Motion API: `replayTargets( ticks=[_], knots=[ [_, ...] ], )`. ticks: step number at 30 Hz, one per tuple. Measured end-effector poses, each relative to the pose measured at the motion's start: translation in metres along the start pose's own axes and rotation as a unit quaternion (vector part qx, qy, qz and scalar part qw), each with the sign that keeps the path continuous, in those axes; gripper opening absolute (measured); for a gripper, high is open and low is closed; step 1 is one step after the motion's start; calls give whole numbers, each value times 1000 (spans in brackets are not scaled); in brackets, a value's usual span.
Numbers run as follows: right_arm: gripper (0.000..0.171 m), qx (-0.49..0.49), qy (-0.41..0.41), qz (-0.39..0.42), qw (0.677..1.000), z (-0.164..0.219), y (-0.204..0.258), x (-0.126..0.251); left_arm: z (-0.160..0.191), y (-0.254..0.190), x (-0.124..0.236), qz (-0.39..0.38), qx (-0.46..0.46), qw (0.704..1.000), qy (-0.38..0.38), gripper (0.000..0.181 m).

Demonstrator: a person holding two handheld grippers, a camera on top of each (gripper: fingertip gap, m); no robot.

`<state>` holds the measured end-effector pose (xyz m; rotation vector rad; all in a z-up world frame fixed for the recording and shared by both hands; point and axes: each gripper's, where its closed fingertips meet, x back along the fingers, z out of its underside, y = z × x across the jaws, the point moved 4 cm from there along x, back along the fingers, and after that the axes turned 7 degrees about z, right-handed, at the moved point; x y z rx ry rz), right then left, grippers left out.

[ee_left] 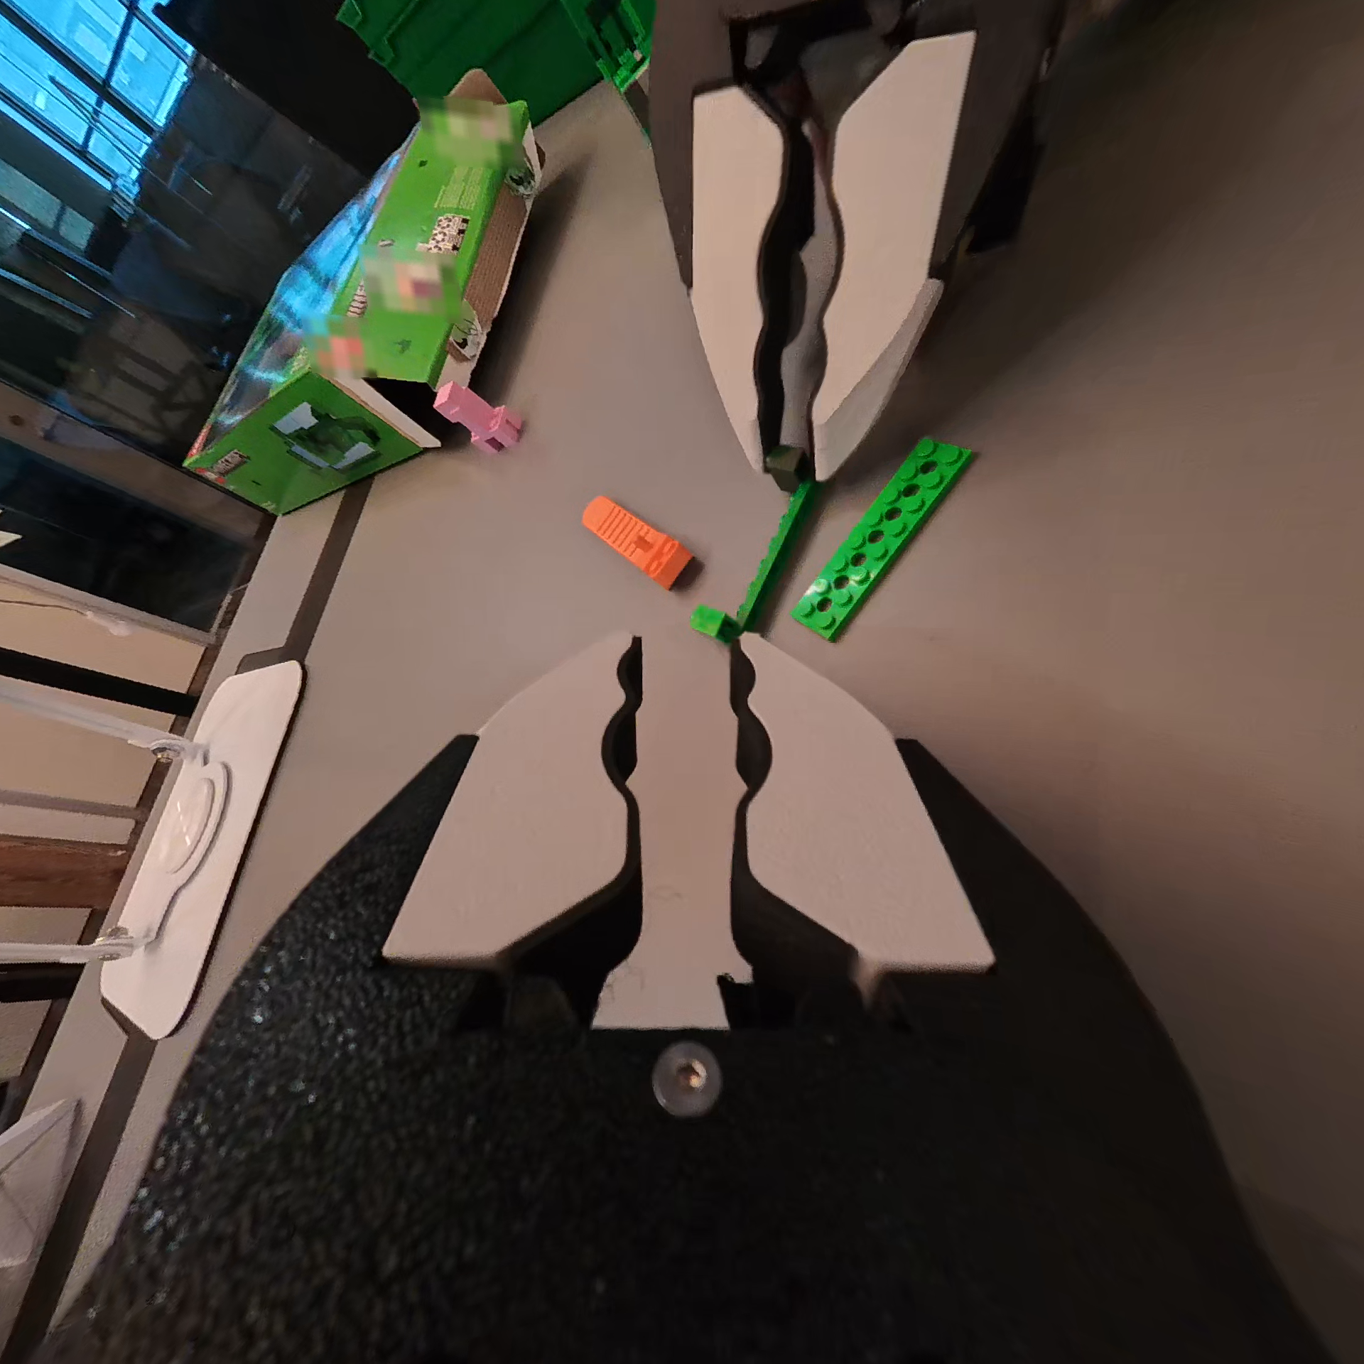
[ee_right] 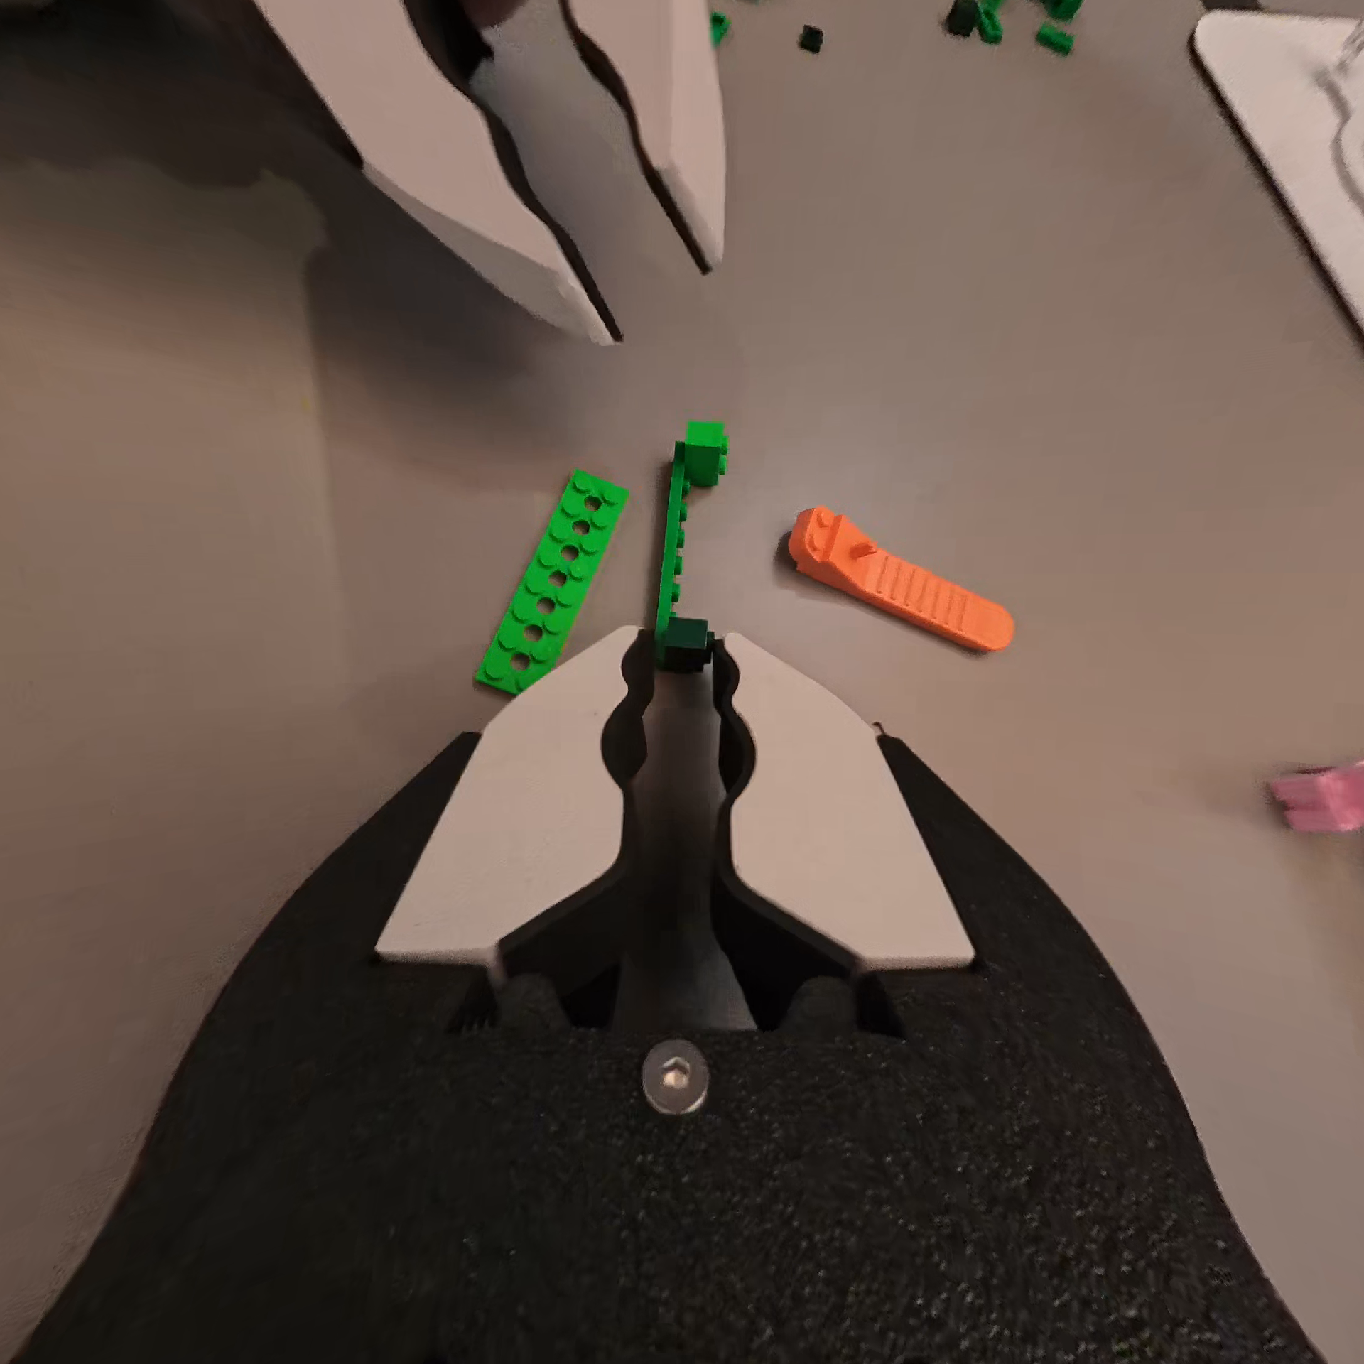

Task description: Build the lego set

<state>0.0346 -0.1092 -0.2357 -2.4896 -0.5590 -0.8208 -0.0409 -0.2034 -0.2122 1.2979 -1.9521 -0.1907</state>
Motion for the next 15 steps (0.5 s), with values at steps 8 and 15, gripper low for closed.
replayTargets(
  ticks=[8, 15],
  knots=[
    [15, 168, -13, 86, 982, -7, 5, 24, -3, -5, -2, 15, -4, 1000, -6, 21],
    [15, 301, -30, 173, 937, -9, 26, 31, -7, -9, -5, 29, -7, 1000, -8, 21]
  ],
)
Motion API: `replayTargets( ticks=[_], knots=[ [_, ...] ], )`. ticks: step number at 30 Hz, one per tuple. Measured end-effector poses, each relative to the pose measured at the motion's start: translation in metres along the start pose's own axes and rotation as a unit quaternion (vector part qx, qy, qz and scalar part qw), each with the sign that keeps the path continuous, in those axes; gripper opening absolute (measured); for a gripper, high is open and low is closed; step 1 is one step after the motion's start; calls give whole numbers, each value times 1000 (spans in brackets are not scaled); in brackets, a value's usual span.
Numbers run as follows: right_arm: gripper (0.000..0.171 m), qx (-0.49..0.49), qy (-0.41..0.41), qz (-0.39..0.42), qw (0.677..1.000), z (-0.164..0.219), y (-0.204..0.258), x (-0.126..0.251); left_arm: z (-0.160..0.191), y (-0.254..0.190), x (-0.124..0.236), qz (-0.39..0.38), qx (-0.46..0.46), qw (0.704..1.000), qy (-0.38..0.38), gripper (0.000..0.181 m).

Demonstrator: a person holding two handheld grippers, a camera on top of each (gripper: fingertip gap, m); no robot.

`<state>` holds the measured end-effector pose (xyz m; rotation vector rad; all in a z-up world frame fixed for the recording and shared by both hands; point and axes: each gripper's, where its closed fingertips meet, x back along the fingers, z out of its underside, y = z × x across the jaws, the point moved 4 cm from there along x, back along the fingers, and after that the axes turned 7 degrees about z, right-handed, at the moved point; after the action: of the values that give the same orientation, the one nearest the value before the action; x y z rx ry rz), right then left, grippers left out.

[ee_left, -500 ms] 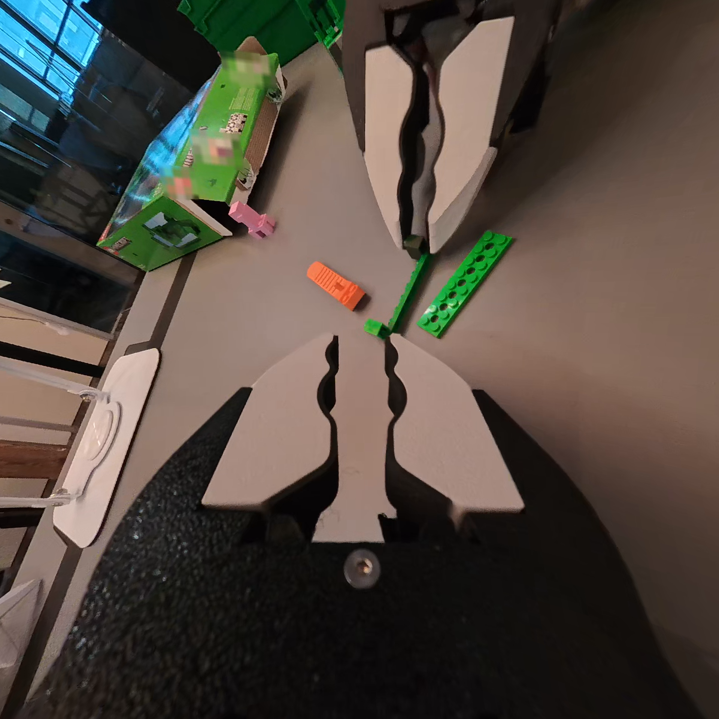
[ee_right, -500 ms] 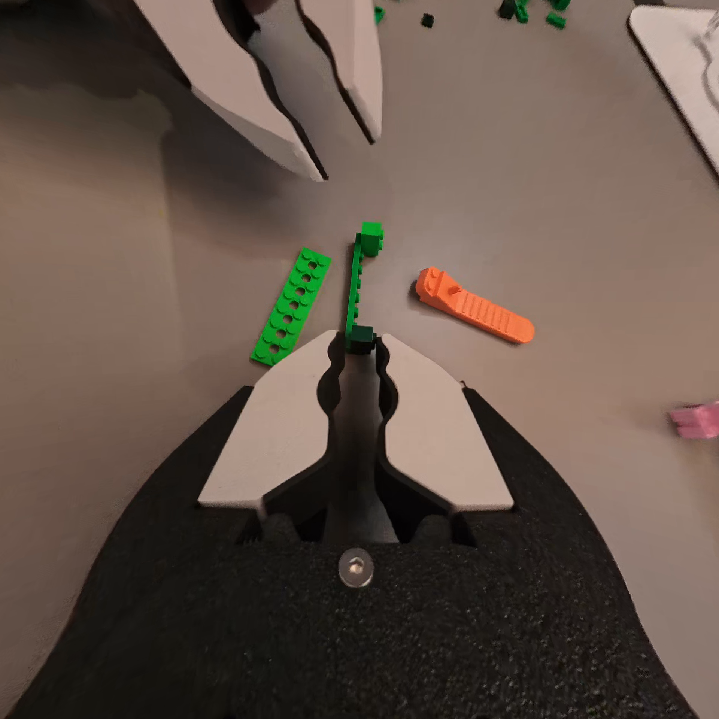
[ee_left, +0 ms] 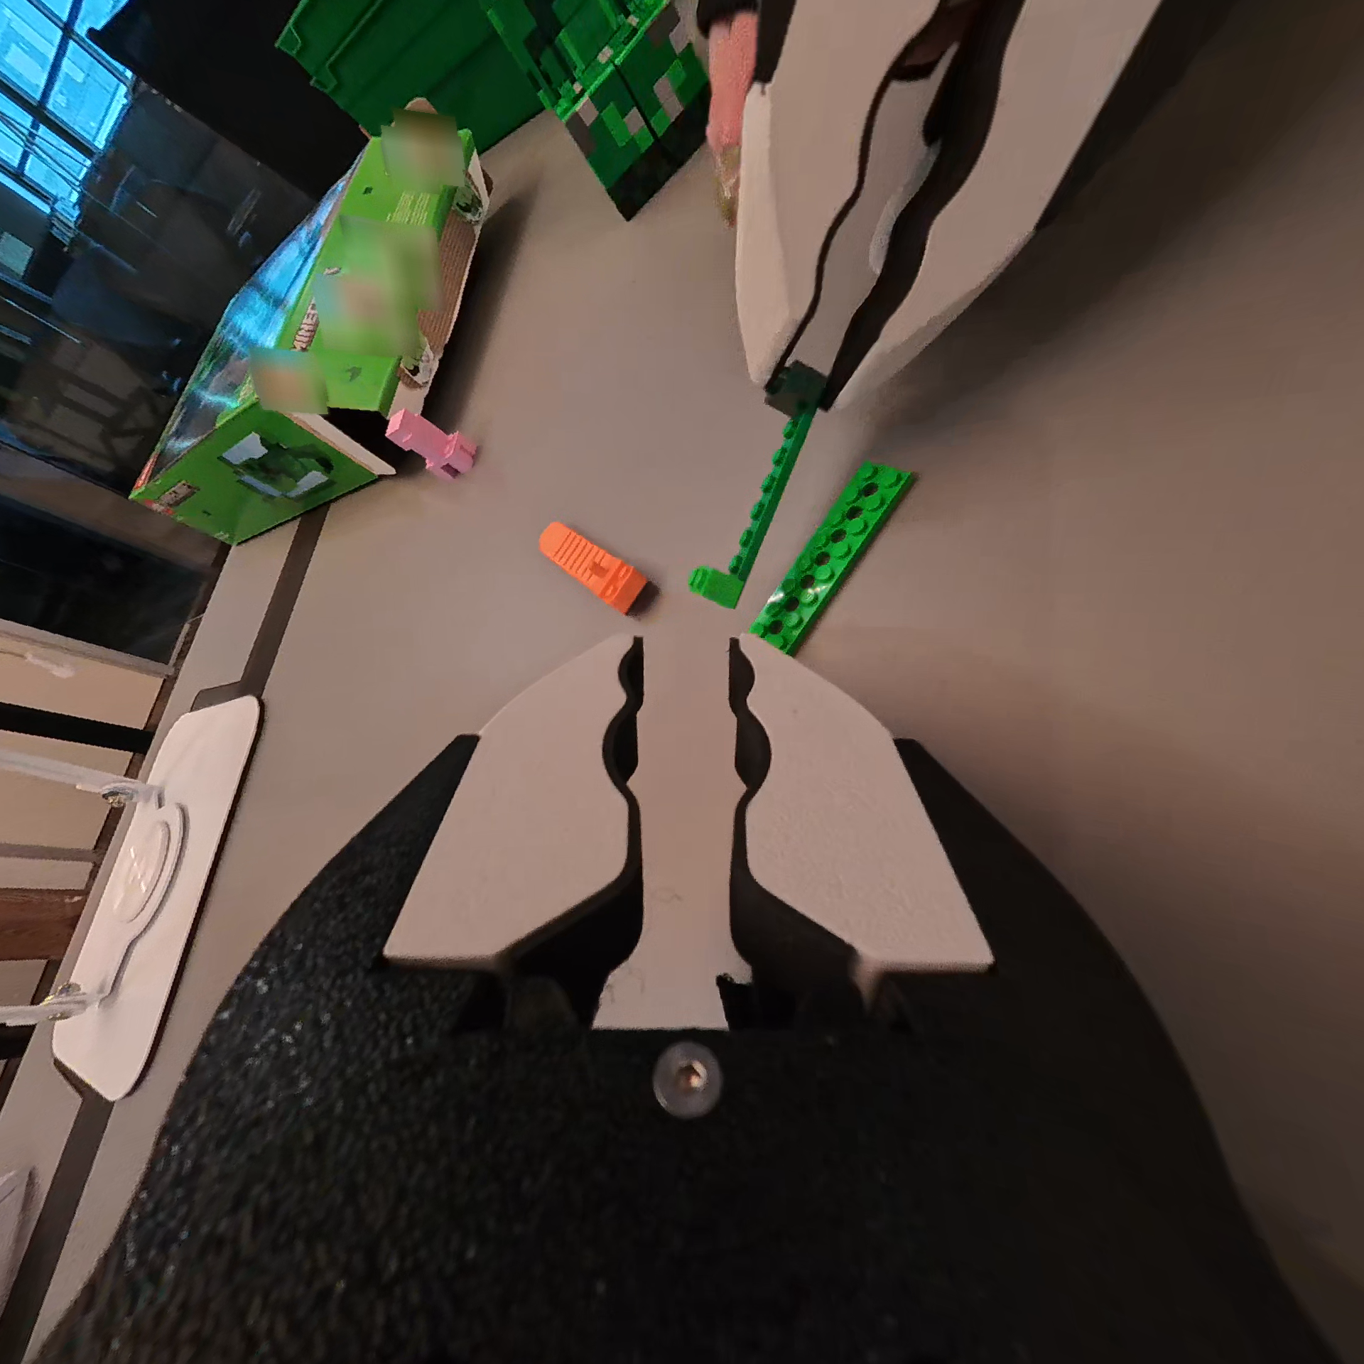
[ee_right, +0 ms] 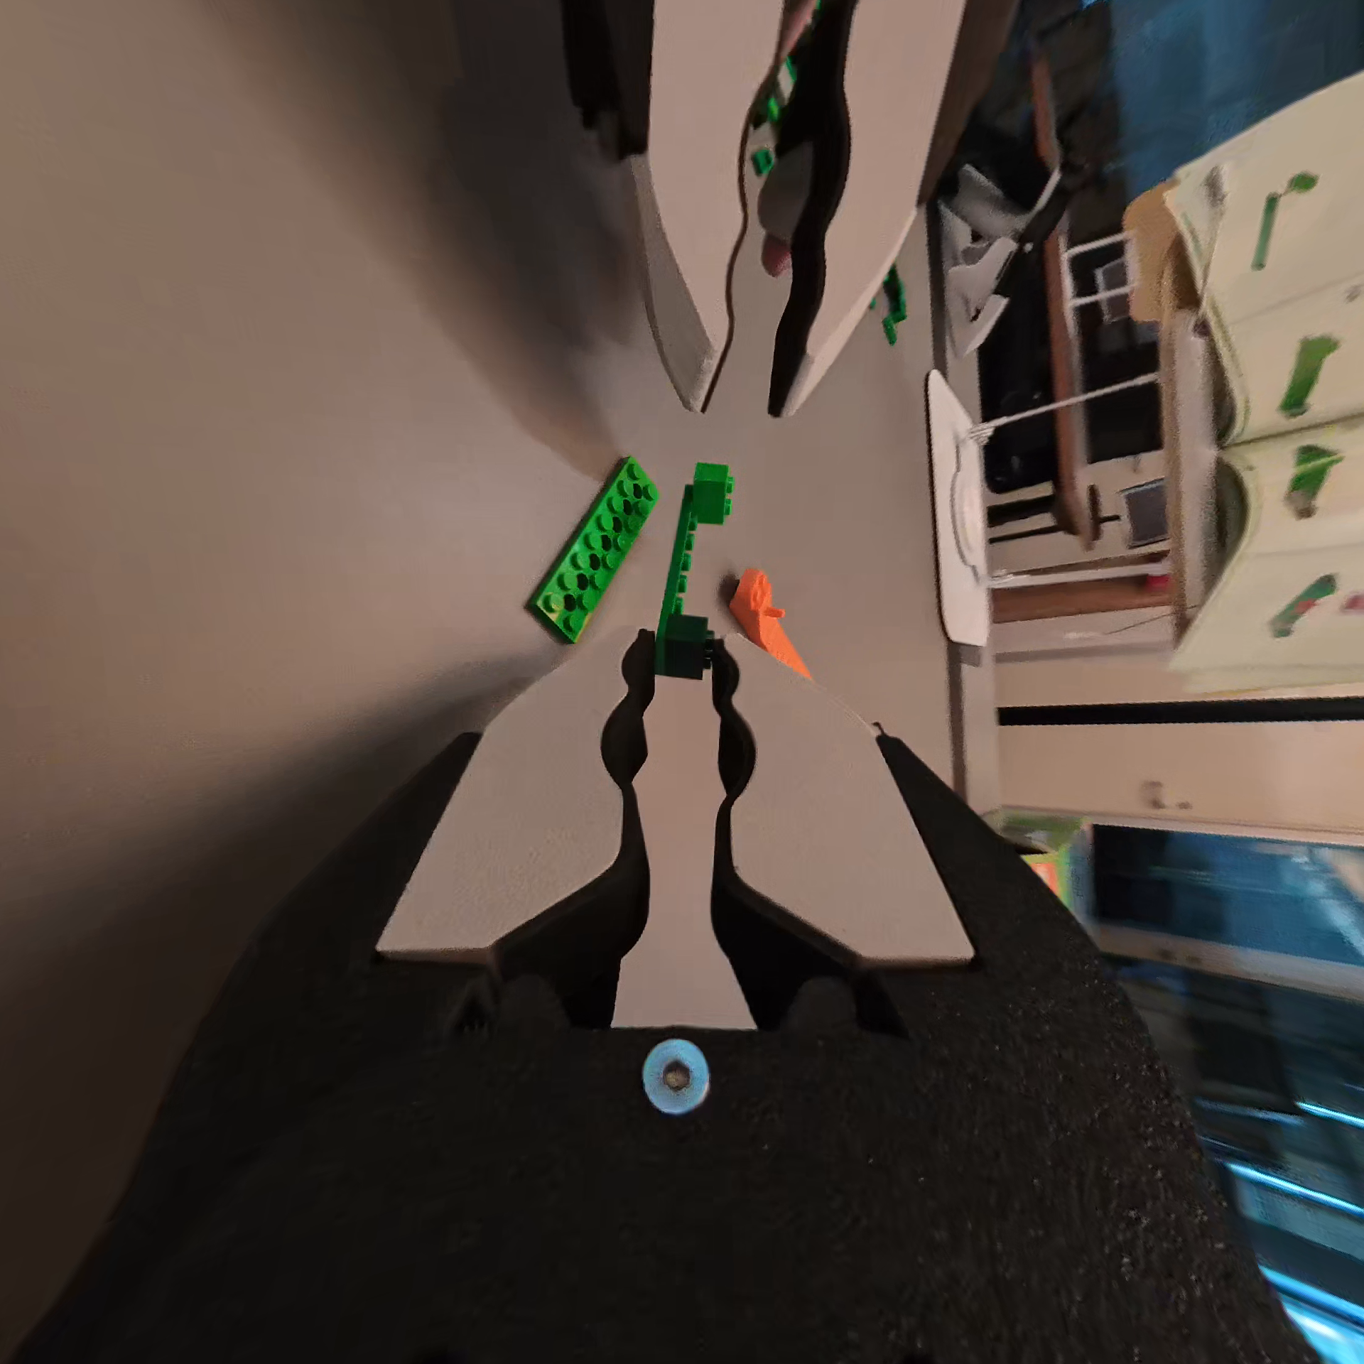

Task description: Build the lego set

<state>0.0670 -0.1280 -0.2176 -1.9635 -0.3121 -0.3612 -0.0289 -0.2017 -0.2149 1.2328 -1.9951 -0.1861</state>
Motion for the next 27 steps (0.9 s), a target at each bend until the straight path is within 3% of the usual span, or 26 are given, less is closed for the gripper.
replayTargets(
  ticks=[13, 27],
  knots=[
    [15, 120, 43, 23, 992, -3, 10, -5, -5, -12, -9, 26, -24, 999, 10, 24],
    [23, 78, 29, -20, 996, -2, 17, -7, -3, -20, -14, 54, -22, 998, 22, 24]
  ],
)
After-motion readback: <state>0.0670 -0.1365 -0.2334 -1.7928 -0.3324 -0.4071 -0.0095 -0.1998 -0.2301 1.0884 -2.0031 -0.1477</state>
